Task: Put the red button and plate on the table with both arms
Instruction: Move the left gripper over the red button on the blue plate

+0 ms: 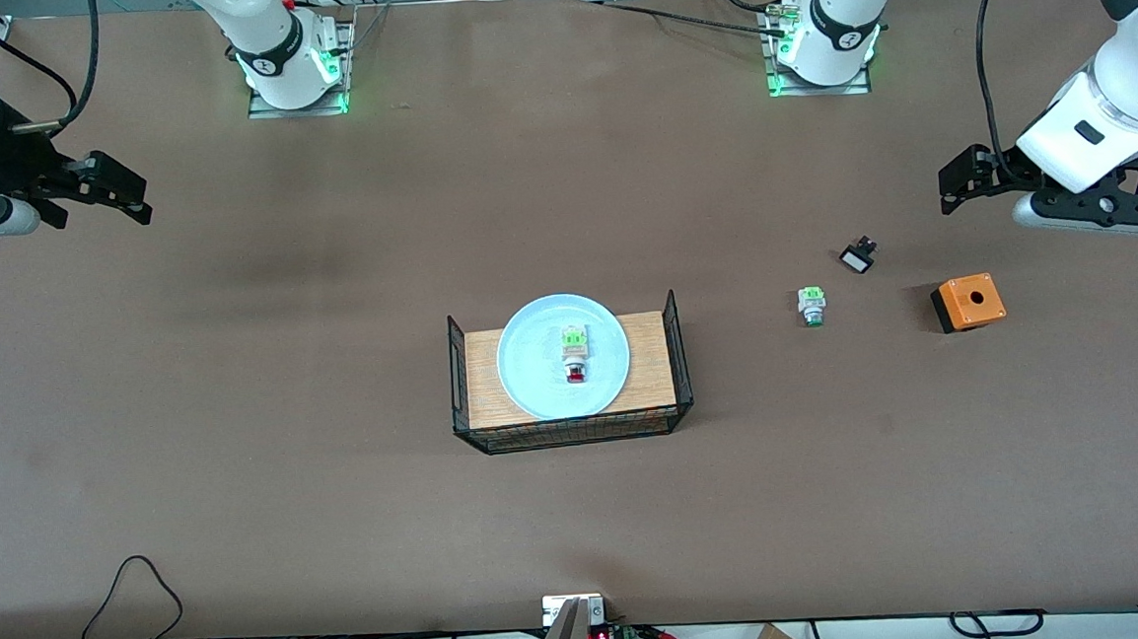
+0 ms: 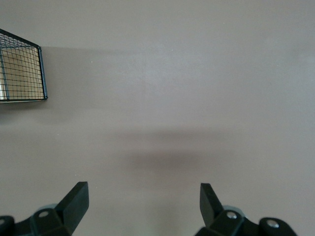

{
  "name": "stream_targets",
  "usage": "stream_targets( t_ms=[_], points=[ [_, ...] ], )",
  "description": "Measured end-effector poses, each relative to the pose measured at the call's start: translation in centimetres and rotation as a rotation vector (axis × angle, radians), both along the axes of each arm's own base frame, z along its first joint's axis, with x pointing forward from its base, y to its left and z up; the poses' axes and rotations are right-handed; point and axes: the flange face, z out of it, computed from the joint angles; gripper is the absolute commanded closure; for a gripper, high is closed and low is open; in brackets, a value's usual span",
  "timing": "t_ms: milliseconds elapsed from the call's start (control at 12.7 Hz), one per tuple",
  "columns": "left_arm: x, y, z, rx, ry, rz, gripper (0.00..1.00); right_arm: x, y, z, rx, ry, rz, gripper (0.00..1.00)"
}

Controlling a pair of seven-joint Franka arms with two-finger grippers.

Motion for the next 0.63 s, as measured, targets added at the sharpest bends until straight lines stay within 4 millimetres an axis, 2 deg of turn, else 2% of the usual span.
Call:
stream_targets(
  t_ms=[628],
  points=[
    [0.0, -0.1, 0.1, -0.001, -0.002, -0.010, 0.00, 0.6, -0.3, -1.2, -0.002, 0.023, -0.007, 0.00]
  ],
)
